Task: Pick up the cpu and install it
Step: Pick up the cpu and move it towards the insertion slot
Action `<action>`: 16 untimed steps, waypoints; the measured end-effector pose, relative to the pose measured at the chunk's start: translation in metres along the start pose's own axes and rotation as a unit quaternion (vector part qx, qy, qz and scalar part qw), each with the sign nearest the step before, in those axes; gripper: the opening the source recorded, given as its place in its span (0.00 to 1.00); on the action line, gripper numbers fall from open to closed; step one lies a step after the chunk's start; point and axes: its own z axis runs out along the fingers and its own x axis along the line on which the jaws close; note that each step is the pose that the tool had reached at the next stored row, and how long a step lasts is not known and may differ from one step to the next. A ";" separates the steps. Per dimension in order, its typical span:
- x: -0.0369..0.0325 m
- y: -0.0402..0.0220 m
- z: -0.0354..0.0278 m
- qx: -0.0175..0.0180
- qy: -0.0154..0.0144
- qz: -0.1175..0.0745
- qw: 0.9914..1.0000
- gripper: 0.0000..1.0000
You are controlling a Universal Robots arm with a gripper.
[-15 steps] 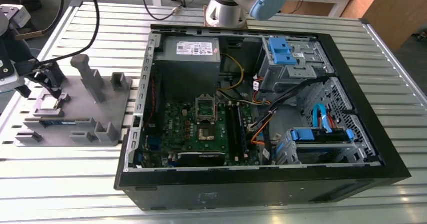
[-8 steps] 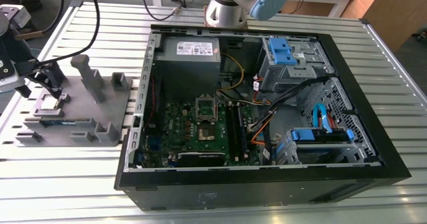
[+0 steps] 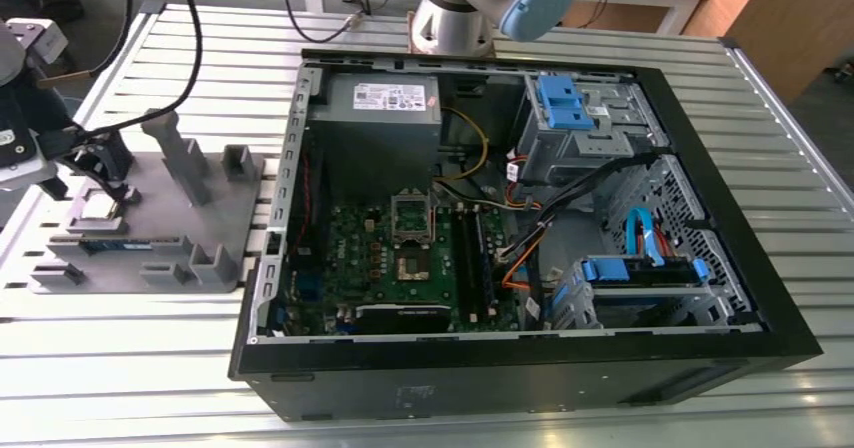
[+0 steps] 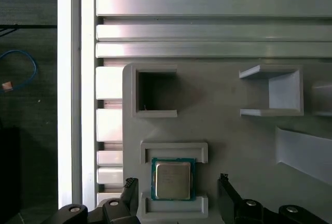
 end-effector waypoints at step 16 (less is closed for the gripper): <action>0.0003 -0.0002 0.0157 0.000 -0.006 -0.006 1.000 0.70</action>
